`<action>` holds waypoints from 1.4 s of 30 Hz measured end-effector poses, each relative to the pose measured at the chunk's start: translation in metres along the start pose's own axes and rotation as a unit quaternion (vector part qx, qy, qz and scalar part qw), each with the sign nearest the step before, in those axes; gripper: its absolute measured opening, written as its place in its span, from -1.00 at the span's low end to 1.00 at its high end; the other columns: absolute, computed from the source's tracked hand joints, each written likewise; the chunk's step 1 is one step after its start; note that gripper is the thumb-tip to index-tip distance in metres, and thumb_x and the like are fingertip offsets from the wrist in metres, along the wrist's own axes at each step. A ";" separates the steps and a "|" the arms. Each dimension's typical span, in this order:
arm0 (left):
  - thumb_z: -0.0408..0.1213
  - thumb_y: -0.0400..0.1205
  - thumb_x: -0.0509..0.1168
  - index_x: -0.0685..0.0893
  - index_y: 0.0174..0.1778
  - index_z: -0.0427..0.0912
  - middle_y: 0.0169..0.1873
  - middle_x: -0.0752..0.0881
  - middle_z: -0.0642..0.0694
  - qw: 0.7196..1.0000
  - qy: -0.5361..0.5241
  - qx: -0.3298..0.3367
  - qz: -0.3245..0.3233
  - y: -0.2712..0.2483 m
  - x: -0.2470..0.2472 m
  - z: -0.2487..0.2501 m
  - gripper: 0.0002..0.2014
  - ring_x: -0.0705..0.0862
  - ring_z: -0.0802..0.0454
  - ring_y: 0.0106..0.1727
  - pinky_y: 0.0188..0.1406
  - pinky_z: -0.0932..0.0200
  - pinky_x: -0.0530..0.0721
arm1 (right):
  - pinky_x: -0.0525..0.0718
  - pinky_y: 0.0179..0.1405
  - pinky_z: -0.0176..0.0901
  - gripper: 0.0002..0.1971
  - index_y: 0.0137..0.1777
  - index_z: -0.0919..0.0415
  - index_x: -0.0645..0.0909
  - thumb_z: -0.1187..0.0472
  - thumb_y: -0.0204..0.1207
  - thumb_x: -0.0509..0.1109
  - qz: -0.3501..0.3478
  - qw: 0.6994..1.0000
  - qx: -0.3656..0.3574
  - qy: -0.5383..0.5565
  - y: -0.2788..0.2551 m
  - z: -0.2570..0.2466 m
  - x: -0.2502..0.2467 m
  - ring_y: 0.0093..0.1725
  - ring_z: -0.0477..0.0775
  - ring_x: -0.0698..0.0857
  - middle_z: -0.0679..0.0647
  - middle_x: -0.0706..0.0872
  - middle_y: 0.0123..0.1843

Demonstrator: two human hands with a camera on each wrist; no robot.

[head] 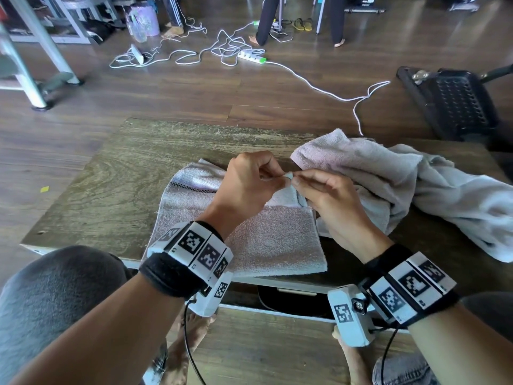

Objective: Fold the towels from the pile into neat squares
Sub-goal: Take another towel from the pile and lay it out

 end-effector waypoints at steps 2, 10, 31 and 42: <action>-0.30 0.44 0.61 0.77 -0.27 -0.22 -0.31 0.81 -0.03 1.000 0.007 0.004 0.002 0.000 0.000 0.002 -0.86 0.78 -0.02 -0.26 -0.21 -0.08 0.75 | 0.71 0.13 -0.15 -0.84 0.11 0.22 0.81 0.29 0.55 0.53 -0.004 1.000 -0.004 0.002 0.002 0.000 0.000 0.02 -0.07 0.82 0.09 0.88 -0.01; -0.32 0.47 0.58 0.79 -0.26 -0.22 -0.34 0.80 0.03 0.999 0.017 0.023 0.019 -0.002 -0.002 0.010 -0.90 0.76 0.14 -0.30 -0.19 0.11 0.75 | 0.71 0.22 -0.01 -0.80 0.04 0.07 0.82 0.36 0.51 0.55 0.015 1.000 -0.010 0.007 0.007 0.003 -0.002 0.08 0.01 0.84 0.08 0.89 0.00; -0.23 0.51 0.53 0.66 -0.24 -0.19 -0.33 0.74 -0.04 0.994 0.036 0.063 -0.082 -0.005 0.006 0.008 -0.82 0.71 -0.01 -0.32 -0.33 -0.02 0.68 | 0.67 -0.13 -0.28 -0.85 -0.01 0.07 0.80 0.33 0.60 0.48 -0.012 0.994 -0.057 -0.097 0.000 -0.006 0.004 -0.17 -0.12 0.75 0.00 0.85 -0.17; -0.01 0.49 0.53 0.84 -0.09 -0.11 -0.10 0.83 0.09 0.968 0.171 0.014 -0.185 -0.021 -0.028 0.002 -0.76 0.77 0.22 -0.14 -0.18 0.24 0.74 | 0.63 -0.05 -0.36 -0.84 0.08 0.01 0.71 0.29 0.70 0.36 0.051 0.968 -0.191 -0.152 -0.036 -0.055 -0.019 -0.11 -0.23 0.72 -0.15 0.81 -0.11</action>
Point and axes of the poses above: each hand's wrist, its own y-axis towards the middle knuckle, its own x-axis out of the palm, z = x × y, the point moved 7 cm from there along y, towards the middle knuckle
